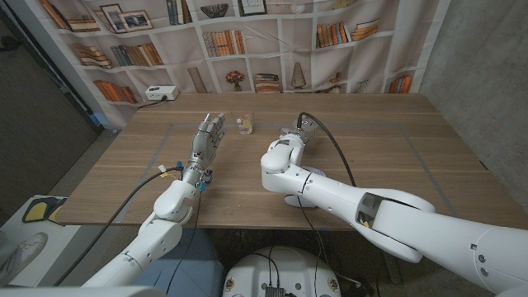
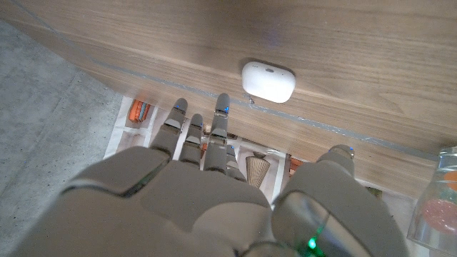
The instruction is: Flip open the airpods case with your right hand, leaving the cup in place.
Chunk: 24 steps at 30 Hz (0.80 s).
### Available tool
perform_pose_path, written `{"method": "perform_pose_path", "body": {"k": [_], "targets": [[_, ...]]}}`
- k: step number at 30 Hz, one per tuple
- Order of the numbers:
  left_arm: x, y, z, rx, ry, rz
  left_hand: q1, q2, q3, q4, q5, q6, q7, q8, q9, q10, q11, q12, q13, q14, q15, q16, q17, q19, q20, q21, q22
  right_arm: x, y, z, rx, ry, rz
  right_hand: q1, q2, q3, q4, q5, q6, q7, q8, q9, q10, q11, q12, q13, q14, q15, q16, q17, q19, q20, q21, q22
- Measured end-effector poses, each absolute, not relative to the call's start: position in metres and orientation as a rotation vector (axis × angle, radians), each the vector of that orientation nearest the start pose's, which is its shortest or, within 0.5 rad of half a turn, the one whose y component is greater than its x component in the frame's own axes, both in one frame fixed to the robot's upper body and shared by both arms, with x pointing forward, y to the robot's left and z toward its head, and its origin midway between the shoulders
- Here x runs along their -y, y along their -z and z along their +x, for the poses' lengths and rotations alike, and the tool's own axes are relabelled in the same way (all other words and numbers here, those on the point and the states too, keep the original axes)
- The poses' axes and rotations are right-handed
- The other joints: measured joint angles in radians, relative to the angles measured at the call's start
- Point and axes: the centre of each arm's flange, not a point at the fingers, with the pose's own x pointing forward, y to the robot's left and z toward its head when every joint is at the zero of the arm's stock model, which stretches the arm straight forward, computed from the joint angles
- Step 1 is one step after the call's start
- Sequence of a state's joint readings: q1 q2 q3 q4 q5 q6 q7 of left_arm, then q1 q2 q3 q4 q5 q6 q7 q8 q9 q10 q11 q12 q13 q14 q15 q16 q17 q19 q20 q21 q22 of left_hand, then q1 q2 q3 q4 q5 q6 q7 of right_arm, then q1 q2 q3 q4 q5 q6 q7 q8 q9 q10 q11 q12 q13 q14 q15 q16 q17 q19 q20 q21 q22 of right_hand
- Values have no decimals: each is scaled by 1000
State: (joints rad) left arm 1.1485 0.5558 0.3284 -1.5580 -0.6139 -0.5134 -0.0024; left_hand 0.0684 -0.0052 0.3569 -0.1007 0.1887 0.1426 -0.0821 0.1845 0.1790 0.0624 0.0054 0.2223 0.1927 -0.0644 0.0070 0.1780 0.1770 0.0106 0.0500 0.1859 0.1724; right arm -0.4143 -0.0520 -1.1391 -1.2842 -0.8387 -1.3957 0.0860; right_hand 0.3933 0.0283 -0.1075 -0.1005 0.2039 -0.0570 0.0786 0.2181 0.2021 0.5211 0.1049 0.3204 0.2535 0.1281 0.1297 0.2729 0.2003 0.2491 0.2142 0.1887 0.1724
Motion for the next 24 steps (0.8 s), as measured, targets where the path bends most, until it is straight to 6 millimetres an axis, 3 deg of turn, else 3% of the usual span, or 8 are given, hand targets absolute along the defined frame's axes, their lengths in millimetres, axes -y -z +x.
{"method": "perform_pose_path", "body": {"k": [24], "targets": [[-266, 88, 565, 727, 274, -69, 8, 8, 4, -4, 0, 0, 0, 0, 0, 0, 0, 0, 0, -6, 5, 0, 0, -5, -5, 0, 0, 33, 16, 635, -83, 494, -1434, 16, 16, 7, -7, 0, 0, 0, 0, 0, -4, -4, -8, 5, -16, -5, -11, 0, -18, 4, -4, 0]]}}
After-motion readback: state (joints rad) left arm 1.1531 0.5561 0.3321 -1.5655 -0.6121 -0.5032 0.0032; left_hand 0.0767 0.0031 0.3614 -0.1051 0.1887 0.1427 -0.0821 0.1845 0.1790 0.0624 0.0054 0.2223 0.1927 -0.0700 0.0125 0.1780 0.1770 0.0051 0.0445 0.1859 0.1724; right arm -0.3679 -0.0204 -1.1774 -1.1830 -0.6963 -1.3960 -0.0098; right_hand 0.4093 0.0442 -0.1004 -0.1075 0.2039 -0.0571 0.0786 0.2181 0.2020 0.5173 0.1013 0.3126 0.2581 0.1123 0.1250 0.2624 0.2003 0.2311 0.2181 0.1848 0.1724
